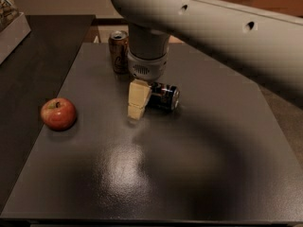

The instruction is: Place pepsi can upright

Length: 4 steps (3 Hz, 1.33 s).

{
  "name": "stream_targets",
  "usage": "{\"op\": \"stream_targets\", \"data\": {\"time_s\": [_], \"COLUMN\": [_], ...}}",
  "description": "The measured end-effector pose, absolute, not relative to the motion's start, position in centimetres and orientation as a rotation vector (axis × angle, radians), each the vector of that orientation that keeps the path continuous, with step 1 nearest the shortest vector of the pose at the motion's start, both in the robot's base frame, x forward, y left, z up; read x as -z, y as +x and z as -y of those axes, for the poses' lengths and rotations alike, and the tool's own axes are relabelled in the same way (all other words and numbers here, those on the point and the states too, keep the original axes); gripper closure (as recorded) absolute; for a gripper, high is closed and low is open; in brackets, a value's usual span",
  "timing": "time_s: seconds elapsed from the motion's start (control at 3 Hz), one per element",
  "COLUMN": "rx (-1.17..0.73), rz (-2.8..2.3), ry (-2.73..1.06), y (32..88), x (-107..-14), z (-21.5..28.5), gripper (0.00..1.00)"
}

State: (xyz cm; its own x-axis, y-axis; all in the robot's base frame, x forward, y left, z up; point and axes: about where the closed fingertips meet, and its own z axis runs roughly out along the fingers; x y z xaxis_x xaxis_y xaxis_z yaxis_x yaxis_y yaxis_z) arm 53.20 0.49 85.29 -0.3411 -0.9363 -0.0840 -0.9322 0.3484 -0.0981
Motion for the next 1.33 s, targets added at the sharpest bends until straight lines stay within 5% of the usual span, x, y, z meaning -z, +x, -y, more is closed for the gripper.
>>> {"op": "stream_targets", "data": {"time_s": [1.33], "rx": [-0.111], "rz": [-2.481], "ry": [-1.662], "y": [54.26], "x": [-85.49], "z": [-0.39], "gripper": [0.87]}}
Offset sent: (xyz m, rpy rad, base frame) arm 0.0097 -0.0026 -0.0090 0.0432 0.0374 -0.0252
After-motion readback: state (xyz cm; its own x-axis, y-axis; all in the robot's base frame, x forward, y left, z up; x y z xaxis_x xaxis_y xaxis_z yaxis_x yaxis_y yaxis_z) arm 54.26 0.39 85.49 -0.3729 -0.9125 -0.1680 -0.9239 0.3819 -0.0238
